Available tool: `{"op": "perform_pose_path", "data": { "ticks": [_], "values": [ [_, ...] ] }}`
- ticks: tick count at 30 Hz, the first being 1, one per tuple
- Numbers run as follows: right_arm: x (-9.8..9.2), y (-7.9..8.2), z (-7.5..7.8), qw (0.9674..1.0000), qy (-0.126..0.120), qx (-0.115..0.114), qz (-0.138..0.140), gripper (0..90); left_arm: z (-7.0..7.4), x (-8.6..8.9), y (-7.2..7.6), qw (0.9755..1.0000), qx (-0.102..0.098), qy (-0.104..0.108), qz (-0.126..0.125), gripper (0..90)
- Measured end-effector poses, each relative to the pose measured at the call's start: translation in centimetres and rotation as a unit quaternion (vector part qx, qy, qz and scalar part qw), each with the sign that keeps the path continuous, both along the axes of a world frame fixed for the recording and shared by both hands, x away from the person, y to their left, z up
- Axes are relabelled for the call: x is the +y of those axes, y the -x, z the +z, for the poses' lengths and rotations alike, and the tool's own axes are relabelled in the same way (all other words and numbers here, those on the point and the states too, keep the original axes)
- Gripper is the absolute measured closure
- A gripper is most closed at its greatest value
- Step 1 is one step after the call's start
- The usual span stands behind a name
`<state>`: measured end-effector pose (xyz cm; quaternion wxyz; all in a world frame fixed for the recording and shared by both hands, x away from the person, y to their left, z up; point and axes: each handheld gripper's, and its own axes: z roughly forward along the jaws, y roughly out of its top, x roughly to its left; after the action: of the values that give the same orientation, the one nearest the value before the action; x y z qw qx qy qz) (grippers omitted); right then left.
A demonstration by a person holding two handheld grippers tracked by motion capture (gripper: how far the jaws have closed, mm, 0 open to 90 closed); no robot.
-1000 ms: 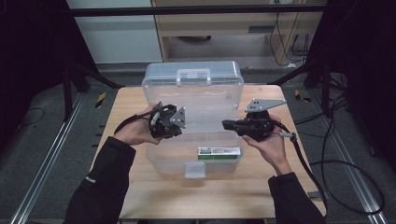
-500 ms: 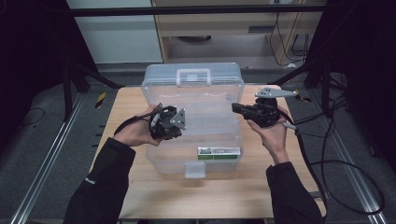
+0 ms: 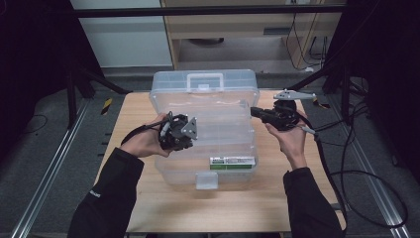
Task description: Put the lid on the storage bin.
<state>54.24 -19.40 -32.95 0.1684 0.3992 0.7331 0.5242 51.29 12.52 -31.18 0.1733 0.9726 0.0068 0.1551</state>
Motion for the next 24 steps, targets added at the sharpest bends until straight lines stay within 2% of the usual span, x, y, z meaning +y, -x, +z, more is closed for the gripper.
{"op": "perform_pose_path", "data": {
  "ticks": [19, 24],
  "values": [
    [-0.82, -0.21, -0.22, 0.9999, -0.002, 0.008, -0.01, 90.0, -0.52, -0.06, 0.47, 0.9999, 0.008, -0.005, -0.005, 87.3],
    [-0.85, -0.09, -0.26, 0.9999, -0.002, 0.01, -0.004, 90.0, -0.61, -0.04, 0.61, 1.0, 0.003, -0.004, -0.005, 86.6]
  ]
}}
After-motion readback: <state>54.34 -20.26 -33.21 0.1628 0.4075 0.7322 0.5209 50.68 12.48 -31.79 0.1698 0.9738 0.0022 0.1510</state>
